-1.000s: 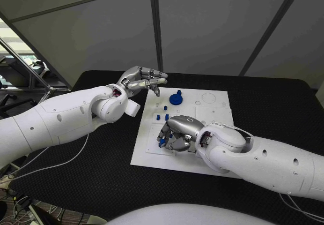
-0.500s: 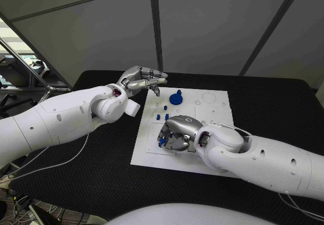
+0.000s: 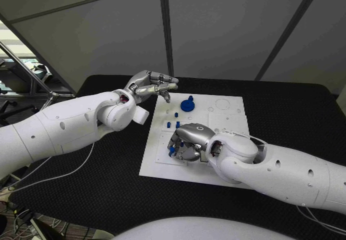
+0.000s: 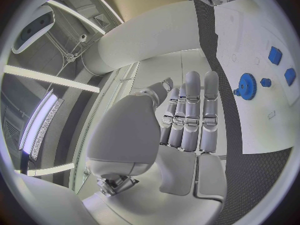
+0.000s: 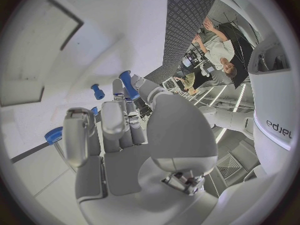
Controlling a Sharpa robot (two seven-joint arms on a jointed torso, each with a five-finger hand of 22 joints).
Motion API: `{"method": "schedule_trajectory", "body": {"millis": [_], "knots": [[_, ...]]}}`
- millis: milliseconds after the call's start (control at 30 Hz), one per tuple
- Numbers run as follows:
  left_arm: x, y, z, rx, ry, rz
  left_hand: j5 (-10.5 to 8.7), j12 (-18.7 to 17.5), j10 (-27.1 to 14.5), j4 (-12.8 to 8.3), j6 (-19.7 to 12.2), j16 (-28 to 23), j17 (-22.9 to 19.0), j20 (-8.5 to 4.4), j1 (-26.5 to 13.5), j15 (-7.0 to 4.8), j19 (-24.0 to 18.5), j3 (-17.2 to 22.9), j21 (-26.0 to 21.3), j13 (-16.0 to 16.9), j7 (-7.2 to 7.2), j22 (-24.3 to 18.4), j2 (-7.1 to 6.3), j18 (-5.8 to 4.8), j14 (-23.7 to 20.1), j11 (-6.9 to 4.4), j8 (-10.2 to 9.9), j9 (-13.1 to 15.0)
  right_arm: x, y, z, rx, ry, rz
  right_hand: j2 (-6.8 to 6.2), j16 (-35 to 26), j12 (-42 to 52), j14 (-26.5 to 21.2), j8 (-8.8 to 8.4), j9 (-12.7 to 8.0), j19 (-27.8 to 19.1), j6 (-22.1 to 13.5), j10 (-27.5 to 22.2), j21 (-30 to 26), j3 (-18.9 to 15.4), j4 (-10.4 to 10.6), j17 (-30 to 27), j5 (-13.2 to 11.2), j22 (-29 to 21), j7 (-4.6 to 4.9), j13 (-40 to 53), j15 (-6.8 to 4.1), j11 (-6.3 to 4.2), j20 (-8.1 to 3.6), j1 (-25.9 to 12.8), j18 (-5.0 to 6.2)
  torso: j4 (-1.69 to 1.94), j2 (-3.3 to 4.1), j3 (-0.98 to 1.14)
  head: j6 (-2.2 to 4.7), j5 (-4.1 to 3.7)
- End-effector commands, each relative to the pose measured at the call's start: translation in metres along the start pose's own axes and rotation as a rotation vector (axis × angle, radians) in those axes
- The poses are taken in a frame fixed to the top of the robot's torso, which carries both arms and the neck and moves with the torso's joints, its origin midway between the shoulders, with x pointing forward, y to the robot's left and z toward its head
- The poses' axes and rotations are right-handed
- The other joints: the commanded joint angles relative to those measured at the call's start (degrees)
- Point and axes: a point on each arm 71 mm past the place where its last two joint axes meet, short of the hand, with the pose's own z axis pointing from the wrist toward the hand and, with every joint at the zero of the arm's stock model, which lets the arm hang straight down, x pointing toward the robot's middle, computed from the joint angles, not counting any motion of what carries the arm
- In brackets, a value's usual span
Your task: Assemble the parts on the task board
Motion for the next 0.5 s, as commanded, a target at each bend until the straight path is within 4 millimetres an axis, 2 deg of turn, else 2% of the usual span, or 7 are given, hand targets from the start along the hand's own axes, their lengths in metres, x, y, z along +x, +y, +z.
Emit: {"method": "schedule_trajectory", "body": {"millis": [33,100,233,500], "knots": [[0.001,-0.001,0.000,0.001,0.011,-0.008,-0.23,0.0,-0.4,0.0,0.1,-0.3,-0.1,0.30,-0.5,0.22,-0.1,-0.3,-0.3,0.1,0.13,-0.1,0.31,2.36,-0.4,0.20,-0.3,0.1,-0.001,0.000,0.000,0.006,-0.013,-0.010,-1.10,-0.2,-0.2,0.2,-0.20,-0.4,2.6,-2.9,-0.1,-0.3,-0.3,0.2,-0.1,-1.1,8.3,-0.73,0.2,0.20,-0.30,0.13,-0.2,-0.37,0.02,-0.03,0.01,0.02,-0.02],[0.001,-0.001,0.000,0.000,0.011,-0.008,-0.23,0.0,-0.4,0.0,0.1,-0.3,-0.1,0.30,-0.5,0.22,-0.1,-0.3,-0.3,0.1,0.13,-0.1,0.31,2.36,-0.4,0.20,-0.3,0.1,-0.003,0.000,0.000,0.000,-0.036,-0.005,-1.55,-0.1,-0.2,0.2,-0.17,-0.4,2.7,-4.5,0.1,-0.2,-0.6,0.4,-0.1,-1.6,8.4,-1.34,0.4,0.07,-0.42,0.04,-0.3,-0.41,0.02,-0.05,0.02,0.03,-0.02],[0.000,-0.001,0.000,-0.002,0.011,-0.008,-0.24,0.0,-0.4,0.0,0.0,-0.3,-0.1,0.30,-0.5,0.22,-0.1,-0.3,-0.3,0.1,0.14,-0.1,0.33,2.36,-0.4,0.21,-0.3,0.1,-0.009,0.004,-0.004,-0.032,-0.130,0.033,-2.08,0.0,0.2,0.3,-0.10,-0.4,3.2,-5.7,0.9,0.6,-1.2,0.6,-0.2,-1.9,9.4,-1.65,0.9,-0.19,-0.76,-0.16,-0.3,-0.66,0.04,0.00,0.04,0.08,0.01],[-0.001,0.000,-0.001,-0.004,0.008,-0.007,-0.24,0.0,-0.4,0.0,0.0,-0.3,-0.1,0.30,-0.5,0.22,-0.1,-0.3,-0.3,0.1,0.14,-0.1,0.33,2.36,-0.4,0.21,-0.3,0.1,-0.019,0.005,-0.021,-0.068,-0.249,0.096,-2.67,0.3,0.4,0.4,0.17,-0.2,3.4,-5.6,1.3,0.8,-1.9,0.8,0.3,-1.9,9.6,-1.11,1.2,-0.33,-0.91,-0.34,-0.3,-0.73,-0.08,-0.05,0.05,0.26,-0.08]]}}
